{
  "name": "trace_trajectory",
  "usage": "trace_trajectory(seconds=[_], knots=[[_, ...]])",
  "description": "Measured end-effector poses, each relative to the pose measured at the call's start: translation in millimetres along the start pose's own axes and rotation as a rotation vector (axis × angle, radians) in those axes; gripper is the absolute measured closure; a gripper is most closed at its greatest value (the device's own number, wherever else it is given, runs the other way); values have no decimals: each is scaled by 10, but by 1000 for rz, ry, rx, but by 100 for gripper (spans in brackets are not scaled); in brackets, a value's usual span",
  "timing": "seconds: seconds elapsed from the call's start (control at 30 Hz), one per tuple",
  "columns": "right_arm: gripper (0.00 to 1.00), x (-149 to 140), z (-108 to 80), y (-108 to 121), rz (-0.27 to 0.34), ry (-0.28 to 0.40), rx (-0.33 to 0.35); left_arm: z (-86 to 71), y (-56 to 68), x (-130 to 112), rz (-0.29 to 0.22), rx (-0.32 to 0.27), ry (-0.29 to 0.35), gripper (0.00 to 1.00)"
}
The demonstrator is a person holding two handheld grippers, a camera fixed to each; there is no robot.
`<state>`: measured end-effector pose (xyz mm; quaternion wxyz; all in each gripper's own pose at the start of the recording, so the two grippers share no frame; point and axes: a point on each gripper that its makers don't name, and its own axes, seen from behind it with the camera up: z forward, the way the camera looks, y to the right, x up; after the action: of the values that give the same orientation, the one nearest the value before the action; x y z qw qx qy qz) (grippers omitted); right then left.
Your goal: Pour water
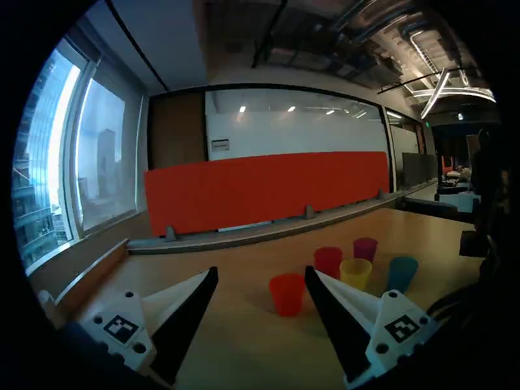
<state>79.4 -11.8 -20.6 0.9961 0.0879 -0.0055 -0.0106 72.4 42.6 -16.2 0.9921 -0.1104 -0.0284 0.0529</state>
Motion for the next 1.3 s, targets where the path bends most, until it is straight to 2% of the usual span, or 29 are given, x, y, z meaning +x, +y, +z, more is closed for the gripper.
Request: trace_trajectory(seconds=[0.1,0.27,0.57,0.7,1.07,1.3], knots=[[0,107,-8,50,26,37,-30,12,-50,53,-2,32,22,1],[0,230,-35,109,60,91,-72,28,-48,134,-26,56,59,1],[0,272,-74,192,36,118,-142,13,-121,291,-21,104,115,1],[0,272,-86,235,33,122,-170,21,-159,288,-12,117,113,1],[0,297,-74,282,11,115,-195,-5,-225,284,4,161,132,1],[0,264,-45,264,4,100,-200,-24,-262,164,-9,195,128,1]])
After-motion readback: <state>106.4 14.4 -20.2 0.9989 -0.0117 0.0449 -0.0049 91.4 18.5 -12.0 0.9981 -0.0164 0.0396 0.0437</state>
